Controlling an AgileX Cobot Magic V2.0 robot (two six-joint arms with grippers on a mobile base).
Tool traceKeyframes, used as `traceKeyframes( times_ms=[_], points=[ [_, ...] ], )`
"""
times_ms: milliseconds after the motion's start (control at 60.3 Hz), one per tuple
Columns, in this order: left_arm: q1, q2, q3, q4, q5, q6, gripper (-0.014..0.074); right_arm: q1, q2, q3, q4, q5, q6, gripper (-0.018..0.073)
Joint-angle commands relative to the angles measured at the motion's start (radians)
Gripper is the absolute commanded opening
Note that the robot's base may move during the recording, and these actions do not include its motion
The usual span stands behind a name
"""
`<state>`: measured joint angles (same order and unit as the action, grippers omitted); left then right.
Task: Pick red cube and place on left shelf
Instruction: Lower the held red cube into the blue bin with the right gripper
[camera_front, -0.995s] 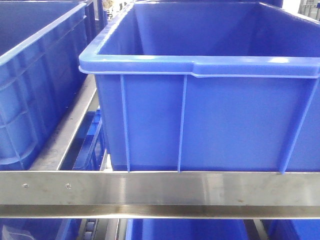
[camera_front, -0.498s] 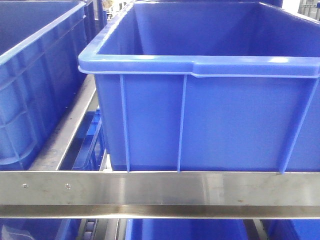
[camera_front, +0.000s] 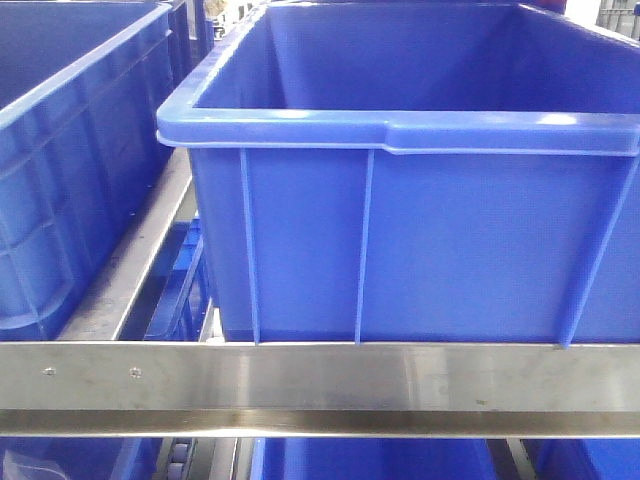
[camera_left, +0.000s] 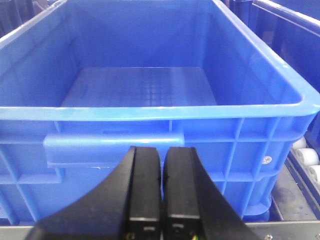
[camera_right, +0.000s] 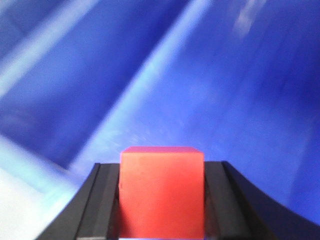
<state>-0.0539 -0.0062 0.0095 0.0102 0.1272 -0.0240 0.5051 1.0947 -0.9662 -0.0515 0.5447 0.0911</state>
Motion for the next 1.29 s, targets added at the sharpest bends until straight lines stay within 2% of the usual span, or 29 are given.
traceKeyframes(
  times_ms=[0,216,531,1095,1177,1277],
  points=[
    [-0.004,-0.015,0.023,-0.004,-0.088,-0.001,0.0102,-0.025,0.077,-0.067,-0.013,-0.087,-0.007,0.0066],
    [-0.004,-0.015,0.023,-0.004,-0.088,-0.001,0.0102,-0.062,0.273,-0.213,-0.013,-0.026,-0.007,0.0066],
    [-0.004,-0.015,0.023,-0.004,-0.088,-0.001,0.0102,-0.1,0.496,-0.458,-0.013,0.147,-0.006,0.0066],
    [-0.004,-0.015,0.023,-0.004,-0.088,-0.001,0.0102,-0.139,0.72,-0.494,-0.013,0.161,-0.006,0.0072],
    [-0.004,-0.015,0.023,-0.004,-0.088,-0.001,0.0102,-0.139,0.723,-0.494,-0.013,0.167,-0.006,0.0108],
    [-0.004,-0.015,0.023,-0.004,-0.088,-0.001,0.0102,-0.139,0.721,-0.496,-0.013,0.181,-0.006,0.0225]
  ],
)
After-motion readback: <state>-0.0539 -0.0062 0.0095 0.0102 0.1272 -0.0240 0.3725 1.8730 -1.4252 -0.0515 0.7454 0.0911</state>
